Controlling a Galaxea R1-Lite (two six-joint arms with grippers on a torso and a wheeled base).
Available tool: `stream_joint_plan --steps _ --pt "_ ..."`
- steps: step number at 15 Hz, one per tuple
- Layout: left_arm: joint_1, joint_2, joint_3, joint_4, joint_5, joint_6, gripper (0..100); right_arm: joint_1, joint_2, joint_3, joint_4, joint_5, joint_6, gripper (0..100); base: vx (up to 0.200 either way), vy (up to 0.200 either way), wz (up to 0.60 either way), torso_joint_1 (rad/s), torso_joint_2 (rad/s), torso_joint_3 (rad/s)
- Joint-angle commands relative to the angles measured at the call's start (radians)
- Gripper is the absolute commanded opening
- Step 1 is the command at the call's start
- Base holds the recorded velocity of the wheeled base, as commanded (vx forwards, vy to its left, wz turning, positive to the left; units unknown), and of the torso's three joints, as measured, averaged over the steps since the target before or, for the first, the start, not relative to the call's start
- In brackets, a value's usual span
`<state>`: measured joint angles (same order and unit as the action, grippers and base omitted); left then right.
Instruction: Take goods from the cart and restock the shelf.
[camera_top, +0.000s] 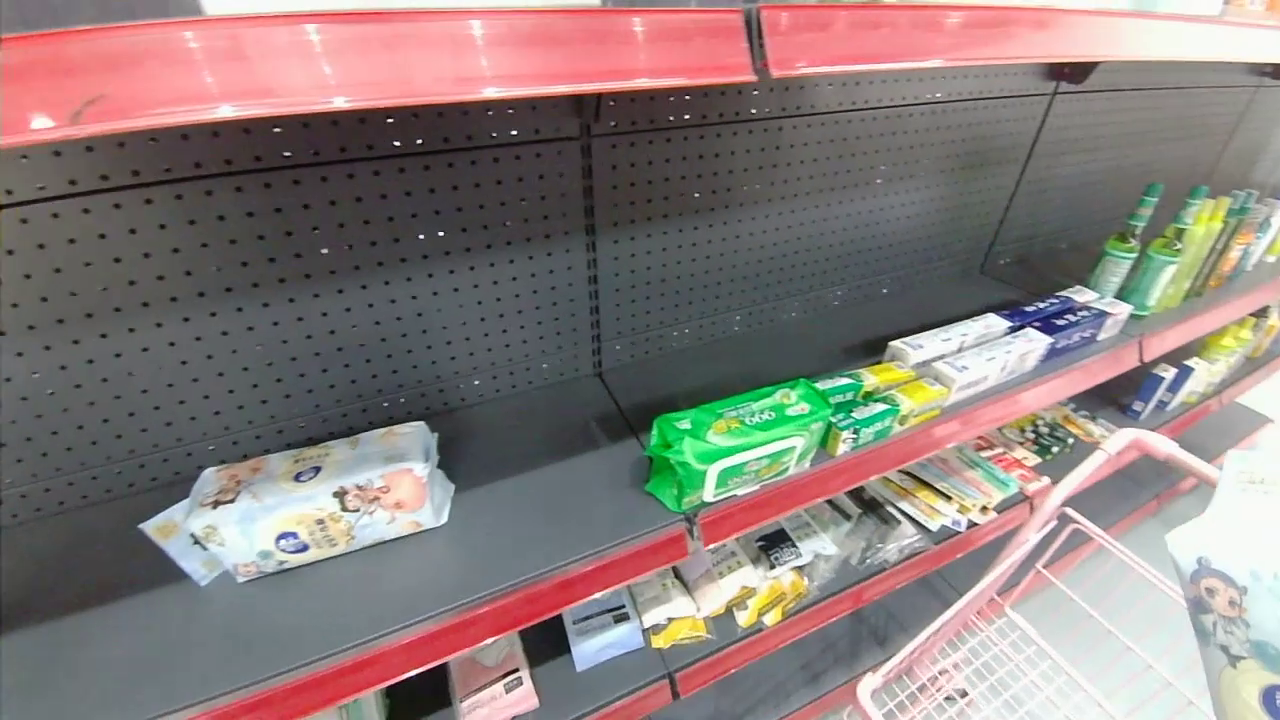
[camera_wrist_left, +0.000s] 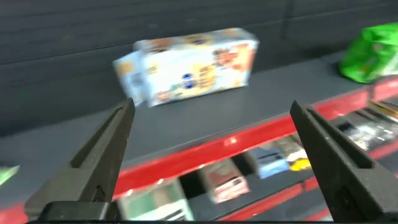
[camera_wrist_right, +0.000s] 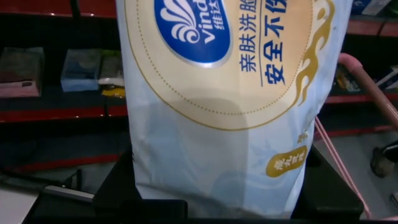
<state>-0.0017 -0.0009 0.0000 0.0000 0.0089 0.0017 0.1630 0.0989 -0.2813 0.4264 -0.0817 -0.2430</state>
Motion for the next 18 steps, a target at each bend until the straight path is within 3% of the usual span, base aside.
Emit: stream_joint_plan --steps 1,7,11,14,18 --pt "0.000 0.001 0.000 0.000 0.000 0.000 100 0.001 0.002 -0.001 0.000 0.000 -0.001 0 0.000 0.000 0.60 0.007 0.00 -0.007" --pt "0.000 0.001 0.000 0.000 0.000 0.001 100 0.001 0.002 -0.004 -0.001 0.000 -0.006 0 0.000 0.000 0.60 0.002 0.00 0.005" --pt "0.000 0.001 0.000 0.000 0.000 0.003 100 0.000 0.002 -0.029 -0.028 0.000 0.004 0 0.000 0.000 0.00 0.000 0.00 0.000" --pt "-0.001 0.009 0.000 0.000 -0.012 0.009 100 0.000 0.002 -0.007 -0.164 0.002 0.004 0 0.000 0.000 0.00 0.000 0.00 0.000" --pt "-0.001 0.001 -0.003 -0.003 -0.073 0.061 100 0.000 0.002 0.016 -0.205 0.000 0.027 0 0.000 0.000 0.00 0.000 0.00 0.000"
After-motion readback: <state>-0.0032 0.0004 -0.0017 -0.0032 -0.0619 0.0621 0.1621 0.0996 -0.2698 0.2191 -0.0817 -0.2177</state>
